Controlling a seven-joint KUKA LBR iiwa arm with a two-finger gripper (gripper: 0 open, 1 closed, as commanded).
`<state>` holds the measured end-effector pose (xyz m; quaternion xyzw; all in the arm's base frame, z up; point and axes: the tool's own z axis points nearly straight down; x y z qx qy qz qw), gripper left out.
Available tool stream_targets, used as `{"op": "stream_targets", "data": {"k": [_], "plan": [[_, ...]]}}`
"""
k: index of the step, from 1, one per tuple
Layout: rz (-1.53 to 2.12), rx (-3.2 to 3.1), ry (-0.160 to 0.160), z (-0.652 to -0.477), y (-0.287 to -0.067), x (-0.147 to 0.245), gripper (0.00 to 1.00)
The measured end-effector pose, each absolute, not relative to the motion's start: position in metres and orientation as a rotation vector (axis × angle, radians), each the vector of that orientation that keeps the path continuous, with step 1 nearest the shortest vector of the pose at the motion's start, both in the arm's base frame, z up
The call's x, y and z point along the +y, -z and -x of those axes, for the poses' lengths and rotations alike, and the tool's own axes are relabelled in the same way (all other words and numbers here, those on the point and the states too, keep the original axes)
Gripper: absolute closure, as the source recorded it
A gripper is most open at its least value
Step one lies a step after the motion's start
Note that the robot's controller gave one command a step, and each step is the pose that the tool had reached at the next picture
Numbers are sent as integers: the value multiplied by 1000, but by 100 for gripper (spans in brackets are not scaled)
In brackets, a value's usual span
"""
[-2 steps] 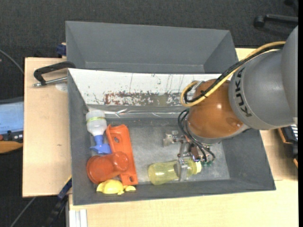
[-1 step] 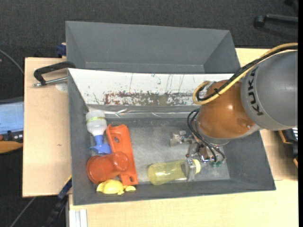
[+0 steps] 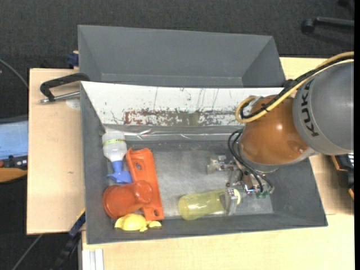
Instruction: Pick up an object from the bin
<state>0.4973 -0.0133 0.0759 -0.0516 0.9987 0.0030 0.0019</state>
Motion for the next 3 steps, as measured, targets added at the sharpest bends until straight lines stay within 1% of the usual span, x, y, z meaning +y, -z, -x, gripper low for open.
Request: {"op": "stream_targets", "data": {"k": [1, 2, 3], "plan": [[546, 3084, -1, -508, -75, 14, 0], [689, 3053, -15, -509, -74, -14, 0], [711, 3044, 2, -510, -86, -53, 0]]}}
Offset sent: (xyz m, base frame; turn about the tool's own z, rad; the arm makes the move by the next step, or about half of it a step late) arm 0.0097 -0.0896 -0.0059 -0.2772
